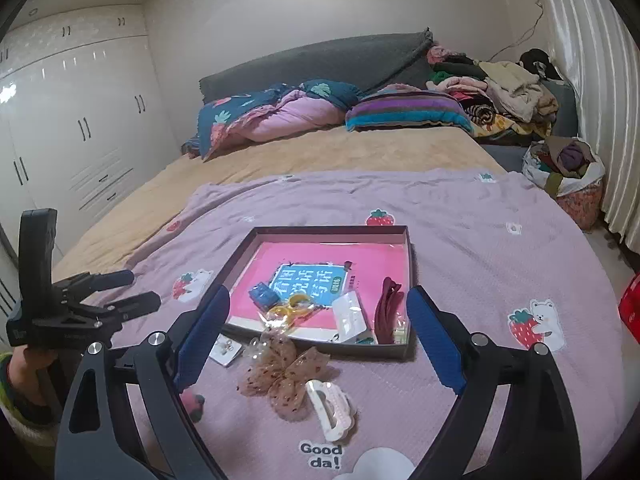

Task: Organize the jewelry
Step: 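Open both tools and withdraw them from the tray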

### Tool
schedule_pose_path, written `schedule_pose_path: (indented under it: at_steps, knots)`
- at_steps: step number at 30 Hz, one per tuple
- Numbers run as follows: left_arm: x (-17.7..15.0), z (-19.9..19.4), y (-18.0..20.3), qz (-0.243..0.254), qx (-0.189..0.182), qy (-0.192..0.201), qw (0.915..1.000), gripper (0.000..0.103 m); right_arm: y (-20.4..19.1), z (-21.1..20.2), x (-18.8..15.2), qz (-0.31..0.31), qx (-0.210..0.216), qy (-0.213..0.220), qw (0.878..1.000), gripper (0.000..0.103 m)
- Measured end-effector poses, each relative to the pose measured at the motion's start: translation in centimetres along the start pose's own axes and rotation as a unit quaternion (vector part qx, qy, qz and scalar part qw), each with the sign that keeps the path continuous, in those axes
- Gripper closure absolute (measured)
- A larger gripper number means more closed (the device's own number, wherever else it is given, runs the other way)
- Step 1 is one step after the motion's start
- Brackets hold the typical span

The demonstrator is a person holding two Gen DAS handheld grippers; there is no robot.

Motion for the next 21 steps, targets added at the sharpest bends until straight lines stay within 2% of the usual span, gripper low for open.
schedule_pose_path:
  at_steps: [11,21]
  knots:
    - [-1.6,-2.5,-0.9,0.002,0.008,0.01,0.9999,0.009,-2.6,-1.7,-0.9,-0.023,0.012,0.004,1.0,0.013]
    - [-3.5,-2.9,-1.8,0.006,0.017,0.006,0.9998,0.009,-4.3,-1.8,-2.7,-0.032,0.024,-0.005,0.999,0.012]
Point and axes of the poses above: each gripper's, at about its wrist camera, not at the fingertips, and z roughly the way its jaws point, y to its right, x to its top, the point moved 9 cm from there along z, roughly the way its jaws point, and after that the axes turned 12 degrees about -z, right-handed, at the moved point
